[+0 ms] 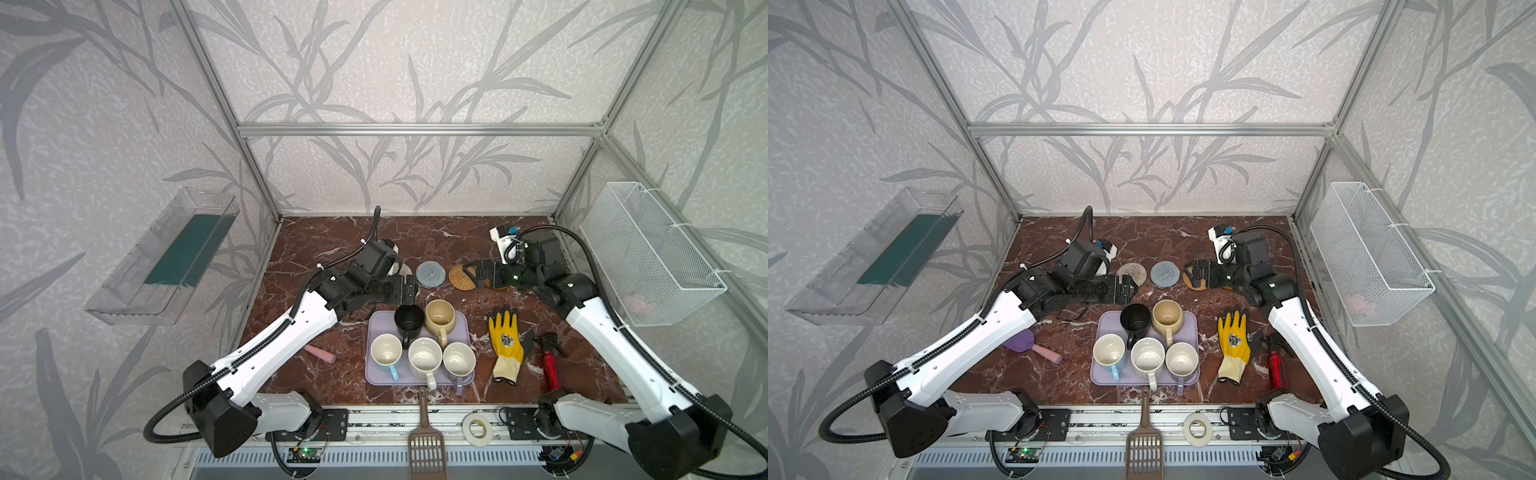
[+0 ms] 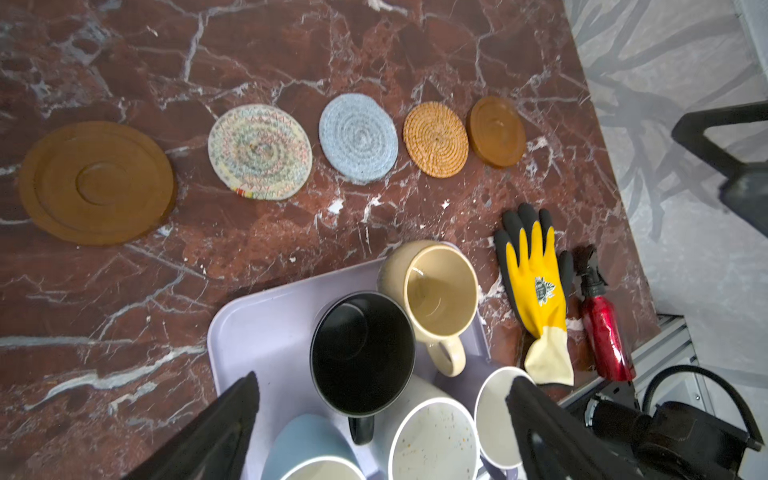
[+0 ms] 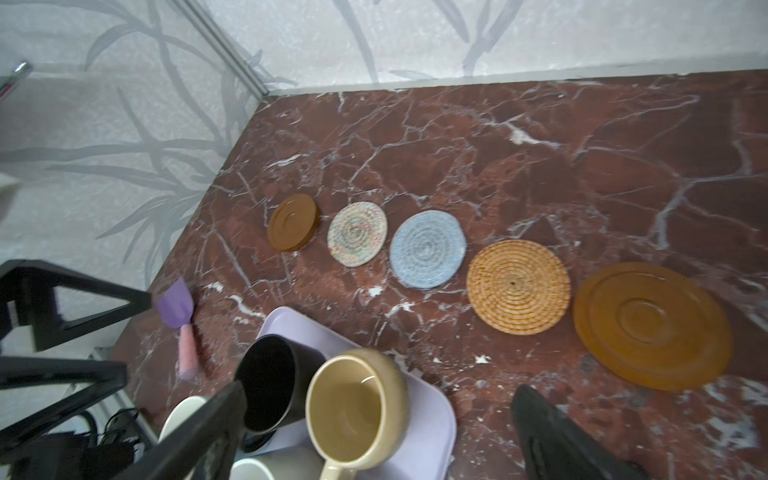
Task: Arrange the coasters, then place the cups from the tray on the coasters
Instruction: 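Draw both grippers back from the coasters toward the lavender mug tray, then lower the open left gripper over the black mug on the tray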
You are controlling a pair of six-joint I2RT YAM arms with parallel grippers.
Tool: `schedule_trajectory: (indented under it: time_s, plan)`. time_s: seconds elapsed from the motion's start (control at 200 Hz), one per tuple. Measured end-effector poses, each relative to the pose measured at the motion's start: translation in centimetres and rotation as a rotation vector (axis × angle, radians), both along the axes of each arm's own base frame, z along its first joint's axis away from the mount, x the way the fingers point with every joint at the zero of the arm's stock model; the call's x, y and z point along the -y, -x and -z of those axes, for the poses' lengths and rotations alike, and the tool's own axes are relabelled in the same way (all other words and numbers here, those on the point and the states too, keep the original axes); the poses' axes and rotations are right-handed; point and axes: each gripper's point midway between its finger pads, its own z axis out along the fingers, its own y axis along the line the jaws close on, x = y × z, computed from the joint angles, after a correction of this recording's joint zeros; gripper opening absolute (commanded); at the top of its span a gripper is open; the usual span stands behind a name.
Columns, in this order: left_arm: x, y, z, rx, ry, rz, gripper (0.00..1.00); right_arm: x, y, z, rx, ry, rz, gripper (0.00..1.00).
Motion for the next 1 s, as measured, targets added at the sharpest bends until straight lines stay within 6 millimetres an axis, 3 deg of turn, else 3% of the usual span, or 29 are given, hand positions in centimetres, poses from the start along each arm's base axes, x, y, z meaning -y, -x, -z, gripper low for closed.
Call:
schedule_trajectory:
  time_s: [0.16,0.25,0.42,0.52,0.6,0.69,1.0]
  plan:
    - [0.1,1.1,2.1,-0.07,-0.059,0.022,0.87,-2.6,2.6,0.9,-0.036,-0.006,-0.063,0.99]
    - [0.9,2.1,3.4,-0.107,-0.094,0.052,0.81,-2.6,3.0,1.8,-0.067,-0.005,-0.05,0.99]
    - [2.3,4.1,6.1,-0.177,-0.182,0.103,0.61,-2.1,3.6,2.7,-0.092,0.0,-0.03,0.99]
    - [2.6,5.0,7.6,-0.214,-0.235,0.111,0.59,-1.6,4.2,3.0,-0.09,-0.004,-0.019,0.99]
    - [2.7,5.3,7.9,-0.223,-0.248,0.108,0.57,-1.4,4.6,3.0,-0.088,-0.012,-0.015,0.99]
    - [2.7,5.5,8.0,-0.228,-0.25,0.097,0.46,-1.4,4.6,2.9,-0.084,-0.016,-0.015,0.99]
    - [2.3,6.6,9.1,-0.257,-0.279,0.086,0.38,-1.4,4.7,3.6,-0.102,-0.023,-0.005,0.99]
